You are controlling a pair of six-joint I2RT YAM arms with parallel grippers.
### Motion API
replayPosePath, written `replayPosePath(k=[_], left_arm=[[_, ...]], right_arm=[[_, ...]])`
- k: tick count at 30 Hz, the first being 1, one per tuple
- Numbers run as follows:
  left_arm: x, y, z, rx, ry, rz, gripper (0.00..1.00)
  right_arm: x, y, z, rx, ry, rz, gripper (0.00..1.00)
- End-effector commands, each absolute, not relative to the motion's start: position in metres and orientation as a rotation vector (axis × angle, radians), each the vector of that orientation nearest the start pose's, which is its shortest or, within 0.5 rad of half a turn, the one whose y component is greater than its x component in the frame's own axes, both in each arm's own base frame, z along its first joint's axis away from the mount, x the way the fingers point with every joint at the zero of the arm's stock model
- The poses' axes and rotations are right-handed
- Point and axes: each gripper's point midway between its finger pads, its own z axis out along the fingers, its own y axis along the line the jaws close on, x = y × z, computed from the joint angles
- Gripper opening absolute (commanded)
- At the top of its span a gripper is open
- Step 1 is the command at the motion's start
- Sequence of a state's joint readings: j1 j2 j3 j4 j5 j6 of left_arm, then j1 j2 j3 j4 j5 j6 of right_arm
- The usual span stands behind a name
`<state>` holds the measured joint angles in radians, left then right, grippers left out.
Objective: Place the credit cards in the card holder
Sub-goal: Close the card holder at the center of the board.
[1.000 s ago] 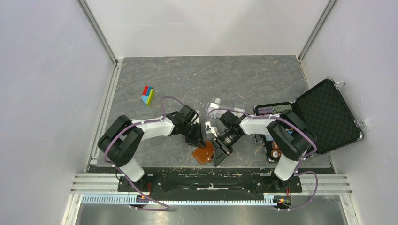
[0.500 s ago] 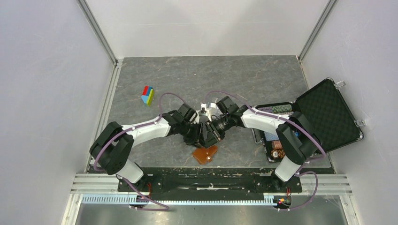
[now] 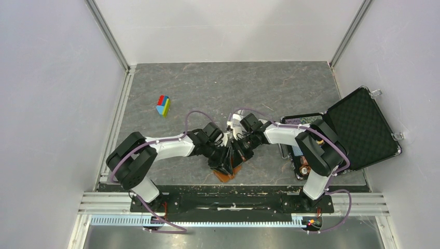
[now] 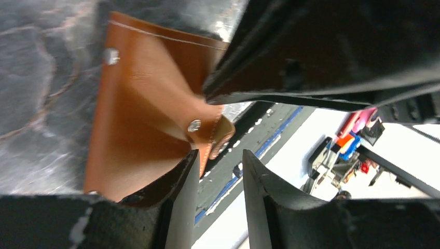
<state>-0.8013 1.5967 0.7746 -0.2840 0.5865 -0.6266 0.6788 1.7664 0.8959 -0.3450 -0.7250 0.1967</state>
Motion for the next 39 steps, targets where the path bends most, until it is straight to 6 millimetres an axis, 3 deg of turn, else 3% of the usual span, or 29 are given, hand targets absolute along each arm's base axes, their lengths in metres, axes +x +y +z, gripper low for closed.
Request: replayPosePath(k=[1, 4, 10, 13, 28, 39], left_arm=[[0.127, -0.324, 0.059, 0.608, 2.792, -1.306, 0.43], [0.125, -0.325, 0.058, 0.616, 2.797, -1.312, 0.38], [0.13, -0.32, 0.052, 0.604, 2.828, -1.222, 0.1], [0.132, -0.318, 0.051, 0.607, 2.833, -1.179, 0.02], [0.157, -0.32, 0.063, 0.53, 2.741, -1.069, 0.02], [0.169, -0.315, 0.057, 0.475, 2.749, -0.96, 0.02]], right_arm=[[0.159, 0.278, 0.001, -0.874, 2.827, 1.103, 0.04], [0.16, 0.279, 0.0, -0.873, 2.827, 1.104, 0.04], [0.159, 0.279, 0.001, -0.876, 2.828, 1.114, 0.04], [0.159, 0.28, 0.001, -0.879, 2.826, 1.118, 0.04], [0.158, 0.279, 0.0, -0.883, 2.825, 1.119, 0.03], [0.159, 0.28, 0.004, -0.882, 2.808, 1.126, 0.03]])
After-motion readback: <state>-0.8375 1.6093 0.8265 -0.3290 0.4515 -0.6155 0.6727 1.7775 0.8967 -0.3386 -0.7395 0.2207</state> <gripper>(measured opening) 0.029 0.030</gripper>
